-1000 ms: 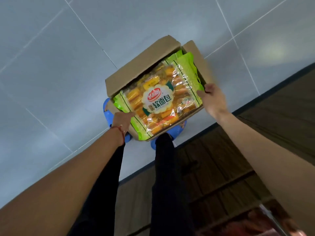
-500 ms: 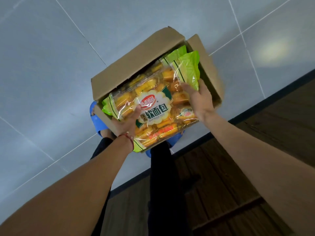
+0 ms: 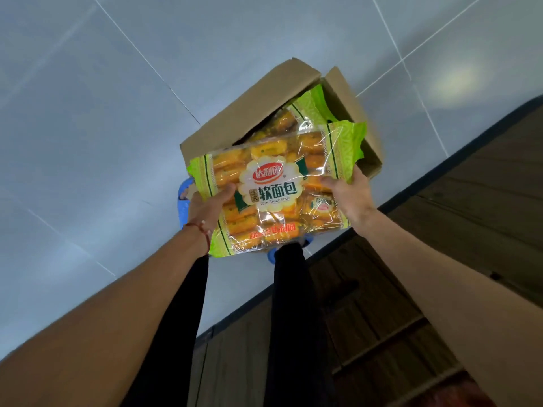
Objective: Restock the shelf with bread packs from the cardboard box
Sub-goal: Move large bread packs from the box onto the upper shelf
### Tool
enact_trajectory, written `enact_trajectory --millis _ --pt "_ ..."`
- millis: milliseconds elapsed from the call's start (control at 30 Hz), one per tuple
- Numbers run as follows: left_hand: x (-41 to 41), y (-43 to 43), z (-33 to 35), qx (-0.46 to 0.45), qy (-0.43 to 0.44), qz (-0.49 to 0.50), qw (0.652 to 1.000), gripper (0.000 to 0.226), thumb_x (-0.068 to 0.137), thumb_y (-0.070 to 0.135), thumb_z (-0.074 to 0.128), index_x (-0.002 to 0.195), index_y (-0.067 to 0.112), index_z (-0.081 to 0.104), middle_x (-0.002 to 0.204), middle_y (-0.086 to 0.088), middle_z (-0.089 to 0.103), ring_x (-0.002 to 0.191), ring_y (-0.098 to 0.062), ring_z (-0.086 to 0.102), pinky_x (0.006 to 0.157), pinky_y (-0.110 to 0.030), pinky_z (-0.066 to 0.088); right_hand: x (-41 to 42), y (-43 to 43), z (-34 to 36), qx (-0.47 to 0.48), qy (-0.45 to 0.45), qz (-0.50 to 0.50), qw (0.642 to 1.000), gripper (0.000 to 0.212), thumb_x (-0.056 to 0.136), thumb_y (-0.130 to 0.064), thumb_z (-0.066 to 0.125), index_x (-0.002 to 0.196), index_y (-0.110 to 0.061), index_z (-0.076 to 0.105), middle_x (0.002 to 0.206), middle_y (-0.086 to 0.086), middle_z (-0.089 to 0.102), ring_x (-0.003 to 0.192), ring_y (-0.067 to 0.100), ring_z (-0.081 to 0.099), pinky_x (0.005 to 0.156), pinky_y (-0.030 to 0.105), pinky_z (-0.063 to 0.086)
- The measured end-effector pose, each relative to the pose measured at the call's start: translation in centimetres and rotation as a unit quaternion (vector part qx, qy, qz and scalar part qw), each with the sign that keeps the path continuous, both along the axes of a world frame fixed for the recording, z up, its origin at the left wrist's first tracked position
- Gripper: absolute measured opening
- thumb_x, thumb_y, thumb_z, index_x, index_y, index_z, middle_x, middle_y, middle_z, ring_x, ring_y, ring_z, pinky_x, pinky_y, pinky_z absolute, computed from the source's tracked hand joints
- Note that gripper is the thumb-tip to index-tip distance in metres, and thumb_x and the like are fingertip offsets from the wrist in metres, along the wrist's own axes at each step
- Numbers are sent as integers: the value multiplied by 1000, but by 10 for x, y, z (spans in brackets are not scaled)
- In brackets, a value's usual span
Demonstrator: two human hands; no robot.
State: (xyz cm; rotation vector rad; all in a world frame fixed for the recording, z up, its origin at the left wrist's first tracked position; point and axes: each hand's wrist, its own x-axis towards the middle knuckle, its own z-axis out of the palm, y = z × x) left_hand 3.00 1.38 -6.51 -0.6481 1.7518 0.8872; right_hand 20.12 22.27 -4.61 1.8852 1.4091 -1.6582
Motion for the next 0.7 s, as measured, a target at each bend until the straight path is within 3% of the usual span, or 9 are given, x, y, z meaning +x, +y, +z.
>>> enact_trajectory --millis 67,133,200,267,333,433,533,633,700 --pt "-17 -5 19 12 8 -25 1000 51 80 36 80 124 19 61 102 4 70 87 -12 67 58 -22 54 -4 -16 18 7 17 -29 999 52 94 -20 72 142 -22 52 121 -8 69 103 7 66 71 19 48" --pt "-37 -15 44 33 13 -57 998 56 74 41 84 121 20 63 103 3 73 93 -18 70 75 -33 59 -12 -34 44 14 27 -64 997 47 94 -17 71 138 -23 54 115 -10 71 96 6 70 71 21 54" --pt "-58 -29 71 58 19 -83 995 61 69 46 86 121 23 64 108 1 75 96 -20 72 76 -37 61 -22 -54 73 18 47 -87 995 47 95 -16 71 138 -21 53 117 -7 72 91 5 73 62 16 56" --pt "-80 -44 101 81 35 -111 990 53 75 42 83 121 22 65 107 2 75 94 -15 73 65 -27 59 -35 -75 104 23 65 -89 994 49 96 -18 70 141 -20 51 123 -5 71 95 4 73 64 15 56" --pt "-98 -57 135 99 45 -118 987 39 80 35 80 115 23 68 100 4 77 90 -15 75 66 -28 58 -46 -96 135 35 83 -73 993 51 96 -22 70 143 -20 50 127 -7 69 103 7 70 78 22 57" --pt "-123 -80 186 111 51 -116 986 20 88 18 73 108 20 70 85 5 78 72 -11 75 58 -29 59 -60 -126 183 40 113 -42 992 53 96 -27 71 144 -22 49 130 -11 68 112 6 68 81 16 54" --pt "-140 -104 235 126 76 -125 981 32 85 23 76 116 19 68 101 -2 77 88 -20 76 78 -46 62 -71 -150 225 43 146 -32 988 53 95 -28 71 144 -22 51 125 -15 69 109 -3 67 82 13 55" --pt "-141 -127 283 140 114 -113 977 39 84 28 77 121 20 64 108 -4 76 96 -24 75 81 -48 61 -82 -163 263 50 184 -29 981 57 91 -32 76 141 -19 53 123 -14 69 109 -1 68 95 25 56" --pt "-137 -143 312 146 142 -91 975 36 85 27 77 119 22 63 108 -3 76 96 -23 75 80 -45 61 -87 -168 289 56 202 -34 977 79 83 -44 83 147 -15 47 136 -8 64 124 11 62 111 42 48"
